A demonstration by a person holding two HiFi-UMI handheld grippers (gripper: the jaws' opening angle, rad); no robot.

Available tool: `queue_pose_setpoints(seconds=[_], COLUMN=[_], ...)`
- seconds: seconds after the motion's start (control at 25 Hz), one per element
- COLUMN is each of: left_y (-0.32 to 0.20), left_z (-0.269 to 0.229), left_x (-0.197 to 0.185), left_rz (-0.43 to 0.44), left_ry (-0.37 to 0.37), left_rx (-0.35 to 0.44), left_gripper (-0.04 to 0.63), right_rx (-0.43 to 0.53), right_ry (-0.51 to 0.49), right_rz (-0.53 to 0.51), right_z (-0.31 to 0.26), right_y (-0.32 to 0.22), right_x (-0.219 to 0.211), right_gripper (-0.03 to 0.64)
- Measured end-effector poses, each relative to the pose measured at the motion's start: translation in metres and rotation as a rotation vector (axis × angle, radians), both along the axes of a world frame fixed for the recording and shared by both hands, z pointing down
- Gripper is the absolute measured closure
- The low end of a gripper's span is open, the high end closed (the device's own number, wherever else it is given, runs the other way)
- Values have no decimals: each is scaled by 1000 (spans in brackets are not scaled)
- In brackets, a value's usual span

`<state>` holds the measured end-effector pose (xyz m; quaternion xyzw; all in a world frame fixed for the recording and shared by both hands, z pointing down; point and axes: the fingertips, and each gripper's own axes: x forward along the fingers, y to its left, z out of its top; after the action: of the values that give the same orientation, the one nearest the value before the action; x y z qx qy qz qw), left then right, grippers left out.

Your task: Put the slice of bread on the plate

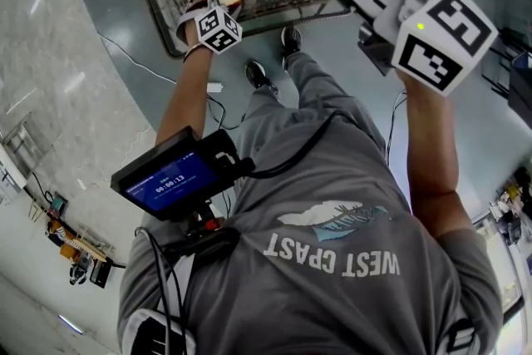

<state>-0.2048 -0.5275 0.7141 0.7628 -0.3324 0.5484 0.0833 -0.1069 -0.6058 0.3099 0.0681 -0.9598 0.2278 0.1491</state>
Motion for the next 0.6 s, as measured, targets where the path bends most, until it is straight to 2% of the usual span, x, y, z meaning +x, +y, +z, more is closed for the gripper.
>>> queue_pose_setpoints(seconds=[0.12,0.24,0.32,0.44,0.6], left_y=[10,19,19,3,-27], left_z=[5,-1,-14,-50,-126], left_x=[-4,-17,-25,-32,-35], left_rz=[-37,-90,-143,-260,-424], left_ry=[44,86,127,224,431], left_rx=[-88,-93,-41,82,284], left_gripper=[317,304,305,305,307], right_rx=[8,17,20,7,9], right_ry=[-2,-3,-5,-15,-43], right_rz=[-9,-15,-17,-15,-20], right_z=[-5,-8,-7,0,3], right_y=[3,15,26,31,32], right_x=[-6,-14,-18,-16,-11], right_gripper=[611,611,611,611,611])
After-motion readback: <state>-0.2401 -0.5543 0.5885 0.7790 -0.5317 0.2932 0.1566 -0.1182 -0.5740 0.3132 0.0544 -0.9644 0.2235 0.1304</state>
